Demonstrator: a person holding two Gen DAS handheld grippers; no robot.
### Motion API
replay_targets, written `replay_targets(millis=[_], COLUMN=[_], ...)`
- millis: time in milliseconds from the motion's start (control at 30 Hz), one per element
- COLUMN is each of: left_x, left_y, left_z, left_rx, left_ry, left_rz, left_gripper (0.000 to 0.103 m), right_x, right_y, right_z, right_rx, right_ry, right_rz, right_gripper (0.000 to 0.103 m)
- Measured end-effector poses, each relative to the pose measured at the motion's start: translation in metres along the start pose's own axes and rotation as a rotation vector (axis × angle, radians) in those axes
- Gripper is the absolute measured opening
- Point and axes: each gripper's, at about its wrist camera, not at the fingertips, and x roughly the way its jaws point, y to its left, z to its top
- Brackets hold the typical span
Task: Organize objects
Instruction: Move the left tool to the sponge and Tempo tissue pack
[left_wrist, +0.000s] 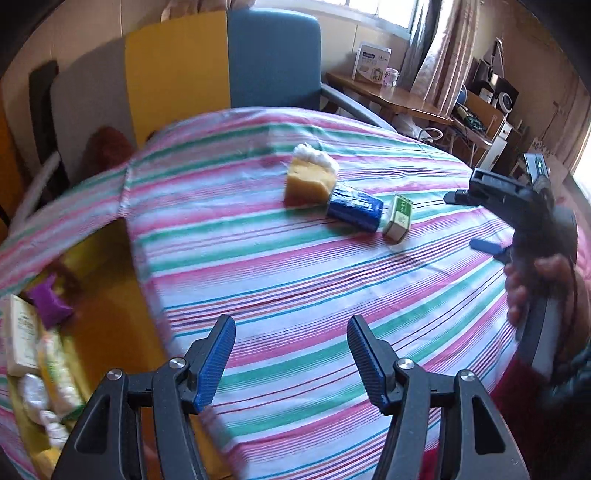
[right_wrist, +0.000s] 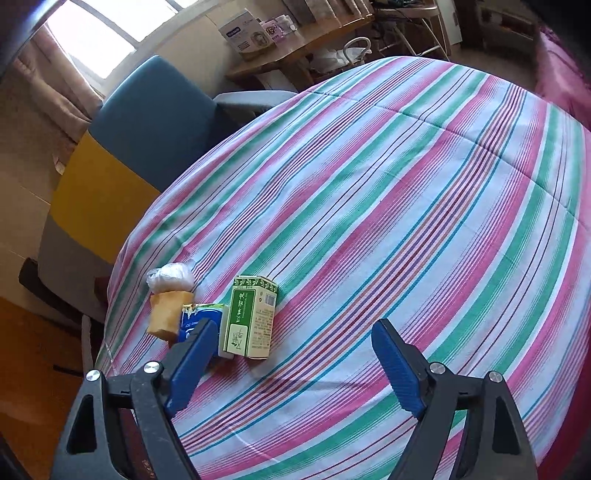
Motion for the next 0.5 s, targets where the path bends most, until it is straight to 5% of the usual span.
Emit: replay_targets(millis=[300,500], left_x=[0.045,0.07], left_y=[0.01,0.016], left_z=[0.031,0.069], left_rx=[-0.153,-0.217], left_ry=[0.119,0.113], left_rz=[-0.117,-0.088], left_gripper=[0.058,0.061], right_x=[0.004,0.005], right_y=[0.008,0.013], right_z=[-0.006,-0.009], right_rx=[-0.019,-0.037], right_ry=[0.039,0.06], right_rz=[0.053,0.091], right_gripper=[0.088,0.089])
